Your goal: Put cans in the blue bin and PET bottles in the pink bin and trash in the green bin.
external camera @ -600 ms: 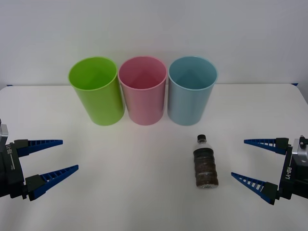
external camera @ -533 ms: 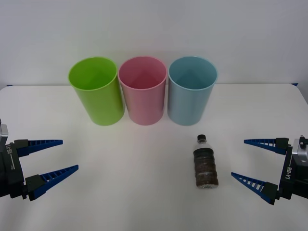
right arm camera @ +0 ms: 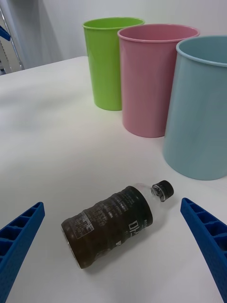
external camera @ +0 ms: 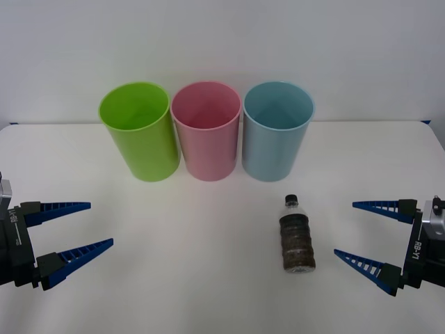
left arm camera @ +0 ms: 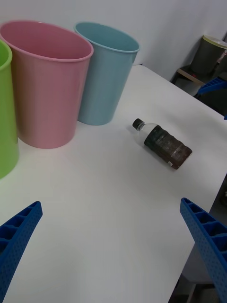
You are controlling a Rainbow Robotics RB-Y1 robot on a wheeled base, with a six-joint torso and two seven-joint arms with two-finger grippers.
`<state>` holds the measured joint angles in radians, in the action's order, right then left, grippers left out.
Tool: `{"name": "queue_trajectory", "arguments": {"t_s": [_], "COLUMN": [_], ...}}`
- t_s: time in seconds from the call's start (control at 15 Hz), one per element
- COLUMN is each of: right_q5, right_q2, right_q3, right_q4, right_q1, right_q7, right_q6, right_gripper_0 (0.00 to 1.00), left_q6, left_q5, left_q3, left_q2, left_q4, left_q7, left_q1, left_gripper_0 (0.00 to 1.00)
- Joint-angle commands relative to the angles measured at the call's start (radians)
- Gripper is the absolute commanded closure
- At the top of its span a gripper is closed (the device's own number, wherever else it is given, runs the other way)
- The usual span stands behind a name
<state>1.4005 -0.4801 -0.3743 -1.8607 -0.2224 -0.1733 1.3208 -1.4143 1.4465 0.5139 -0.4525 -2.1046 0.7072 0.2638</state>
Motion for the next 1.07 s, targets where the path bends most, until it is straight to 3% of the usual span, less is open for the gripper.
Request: {"name": "queue_trajectory", "arguments": {"t_s": [0.07,1.07], "right_q5": [0.000,0.000], "right_q2": [0.000,0.000], "right_q3": [0.000,0.000], "right_q4": [0.000,0.000], "right_q1": [0.000,0.000], "right_q7": [0.000,0.000], "right_q6": [0.000,0.000], "right_gripper_0": [0.00,0.00], "left_q6": [0.000,0.000], "left_q5": [0.000,0.000], "left_q3": [0.000,0.000], "left_q2": [0.000,0.000], "left_q4": [0.000,0.000], "left_q7": [0.000,0.000], "left_q1": [0.000,0.000], "left_gripper_0": [0.00,0.00]}}
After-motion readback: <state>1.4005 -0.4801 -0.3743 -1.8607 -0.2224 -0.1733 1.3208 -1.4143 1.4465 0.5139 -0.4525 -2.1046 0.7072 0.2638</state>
